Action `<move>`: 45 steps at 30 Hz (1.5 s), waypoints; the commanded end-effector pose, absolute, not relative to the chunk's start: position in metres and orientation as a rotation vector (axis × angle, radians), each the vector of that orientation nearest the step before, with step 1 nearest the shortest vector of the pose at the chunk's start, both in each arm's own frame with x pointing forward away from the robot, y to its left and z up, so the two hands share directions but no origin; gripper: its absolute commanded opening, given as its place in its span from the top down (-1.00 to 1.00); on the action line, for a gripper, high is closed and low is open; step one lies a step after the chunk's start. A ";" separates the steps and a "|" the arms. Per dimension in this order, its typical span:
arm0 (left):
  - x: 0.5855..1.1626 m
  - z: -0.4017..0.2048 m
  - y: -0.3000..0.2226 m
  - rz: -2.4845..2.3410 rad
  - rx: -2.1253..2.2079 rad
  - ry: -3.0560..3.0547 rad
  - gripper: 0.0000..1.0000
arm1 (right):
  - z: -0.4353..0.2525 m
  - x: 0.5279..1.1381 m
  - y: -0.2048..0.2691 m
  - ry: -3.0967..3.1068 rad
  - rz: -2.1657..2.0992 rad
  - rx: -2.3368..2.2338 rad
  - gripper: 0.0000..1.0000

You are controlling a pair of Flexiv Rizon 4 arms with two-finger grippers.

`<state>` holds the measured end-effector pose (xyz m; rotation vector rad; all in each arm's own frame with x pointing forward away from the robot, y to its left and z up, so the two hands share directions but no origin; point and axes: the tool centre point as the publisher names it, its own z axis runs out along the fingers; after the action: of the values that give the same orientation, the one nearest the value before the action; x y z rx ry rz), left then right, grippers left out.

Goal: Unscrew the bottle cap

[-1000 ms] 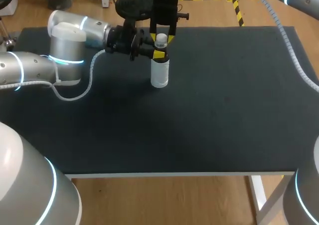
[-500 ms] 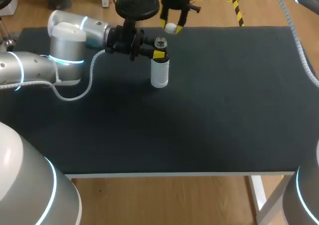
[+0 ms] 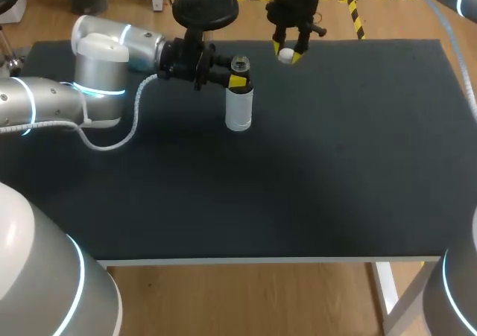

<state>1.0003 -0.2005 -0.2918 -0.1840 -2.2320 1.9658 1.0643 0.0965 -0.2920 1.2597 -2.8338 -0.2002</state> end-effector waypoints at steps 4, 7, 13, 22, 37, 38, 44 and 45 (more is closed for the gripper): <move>1.001 -0.293 -0.200 1.963 -0.188 -2.229 1.00 | -0.331 1.078 0.075 -2.918 -0.229 1.037 1.00; 1.001 -0.293 -0.200 1.963 -0.188 -2.229 1.00 | -0.343 1.082 0.068 -2.930 -0.222 0.966 1.00; 1.001 -0.293 -0.200 1.963 -0.188 -2.229 1.00 | -0.364 1.085 0.059 -2.924 -0.184 0.858 1.00; 1.001 -0.293 -0.200 1.963 -0.188 -2.229 1.00 | -0.390 1.093 0.058 -2.939 -0.221 0.756 1.00; 1.001 -0.293 -0.200 1.963 -0.188 -2.229 1.00 | -0.419 1.097 0.060 -2.916 -0.242 0.647 1.00; 1.001 -0.293 -0.200 1.963 -0.188 -2.229 1.00 | -0.420 1.097 0.060 -2.915 -0.242 0.645 1.00; 1.001 -0.293 -0.200 1.963 -0.188 -2.229 1.00 | -0.420 1.095 0.060 -2.918 -0.240 0.629 -1.00; 1.001 -0.293 -0.200 1.963 -0.188 -2.229 1.00 | -0.419 1.095 0.060 -2.922 -0.244 0.625 -1.00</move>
<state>1.0003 -0.2006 -0.2917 -0.1842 -2.2319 1.9658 1.0936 0.0601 -0.4199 0.6274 -2.9241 -0.2433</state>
